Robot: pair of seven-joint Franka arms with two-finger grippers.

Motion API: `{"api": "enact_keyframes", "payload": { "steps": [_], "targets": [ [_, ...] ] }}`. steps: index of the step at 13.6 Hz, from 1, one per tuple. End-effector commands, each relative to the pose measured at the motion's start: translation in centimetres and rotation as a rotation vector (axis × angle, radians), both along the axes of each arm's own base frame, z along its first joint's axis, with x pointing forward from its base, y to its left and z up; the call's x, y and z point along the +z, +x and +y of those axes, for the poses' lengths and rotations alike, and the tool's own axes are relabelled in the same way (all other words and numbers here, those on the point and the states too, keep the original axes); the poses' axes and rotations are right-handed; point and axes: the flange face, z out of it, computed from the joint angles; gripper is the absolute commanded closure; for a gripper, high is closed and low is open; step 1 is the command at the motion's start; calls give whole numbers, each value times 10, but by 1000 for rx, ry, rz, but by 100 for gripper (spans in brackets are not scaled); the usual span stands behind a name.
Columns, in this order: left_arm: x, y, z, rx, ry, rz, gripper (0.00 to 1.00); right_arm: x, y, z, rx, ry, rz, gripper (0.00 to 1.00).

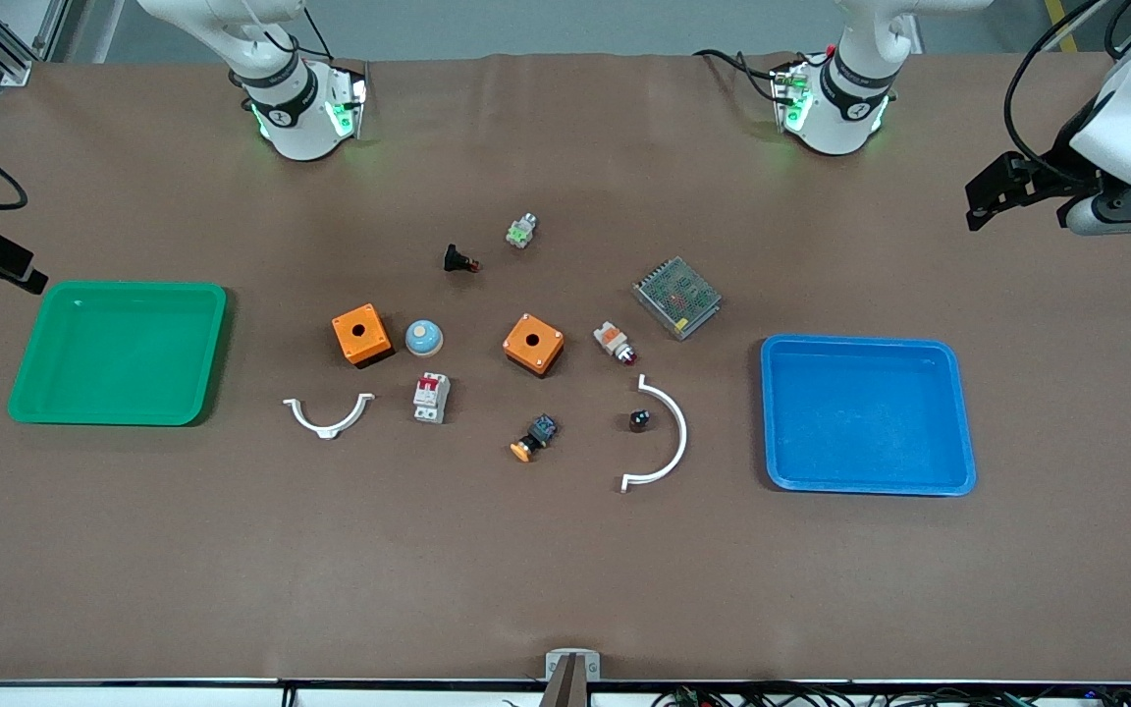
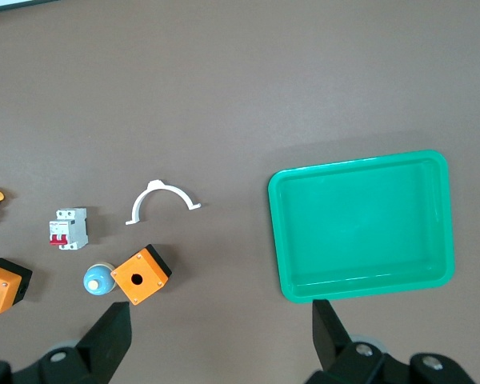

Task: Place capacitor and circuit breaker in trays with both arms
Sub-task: 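Reach the left gripper toward the capacitor while the right gripper reaches the breaker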

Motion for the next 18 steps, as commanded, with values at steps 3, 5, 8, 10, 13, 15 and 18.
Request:
{"api": "enact_keyframes", "payload": {
  "steps": [3,5,8,10,13,15,18],
  "targets": [
    [-2,5,-7,-38,-1,25,0,4,4,-2,5,-13,-4,0],
    [-15,23,-26,-69,4,42,0,-4,9,3,13,-6,9,0],
    [-69,59,-90,-153,0,103,0,-35,26,41,70,-15,64,0],
    [-108,79,-136,-173,-11,90,0,-64,38,69,111,-18,111,0],
    [-184,97,-206,-97,-30,76,0,-96,58,105,140,-14,107,0],
    [-235,96,-255,-35,-35,58,0,-108,62,130,108,-22,103,0],
    [-313,94,-308,35,-69,18,5,-141,69,155,86,-30,148,0]
  ]
}}
